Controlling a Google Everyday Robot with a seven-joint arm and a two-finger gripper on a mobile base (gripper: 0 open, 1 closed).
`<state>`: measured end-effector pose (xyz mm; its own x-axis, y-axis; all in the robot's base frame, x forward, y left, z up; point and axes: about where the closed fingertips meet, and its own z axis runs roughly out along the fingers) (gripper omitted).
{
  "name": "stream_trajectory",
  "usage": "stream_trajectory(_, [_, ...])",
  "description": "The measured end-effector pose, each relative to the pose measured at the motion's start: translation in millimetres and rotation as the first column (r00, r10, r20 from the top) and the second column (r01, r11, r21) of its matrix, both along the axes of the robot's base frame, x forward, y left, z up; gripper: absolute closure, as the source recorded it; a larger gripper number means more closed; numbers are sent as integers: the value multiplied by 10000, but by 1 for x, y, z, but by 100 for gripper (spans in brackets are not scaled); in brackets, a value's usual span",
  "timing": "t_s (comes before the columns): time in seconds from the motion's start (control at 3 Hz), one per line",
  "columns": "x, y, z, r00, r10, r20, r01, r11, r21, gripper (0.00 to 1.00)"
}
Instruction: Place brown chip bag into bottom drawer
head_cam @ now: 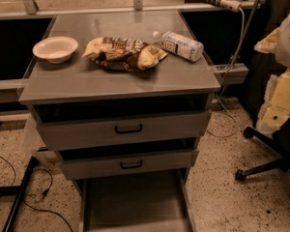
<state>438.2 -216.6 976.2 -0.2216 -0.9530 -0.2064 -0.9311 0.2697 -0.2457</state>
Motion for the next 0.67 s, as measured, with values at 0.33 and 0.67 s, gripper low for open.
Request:
stream_trajectory(0.33, [3,2,2,10000,-41,83,42,10000,-65,0])
stream_trajectory(0.67, [31,18,10,9996,92,281,-89,9999,-108,0])
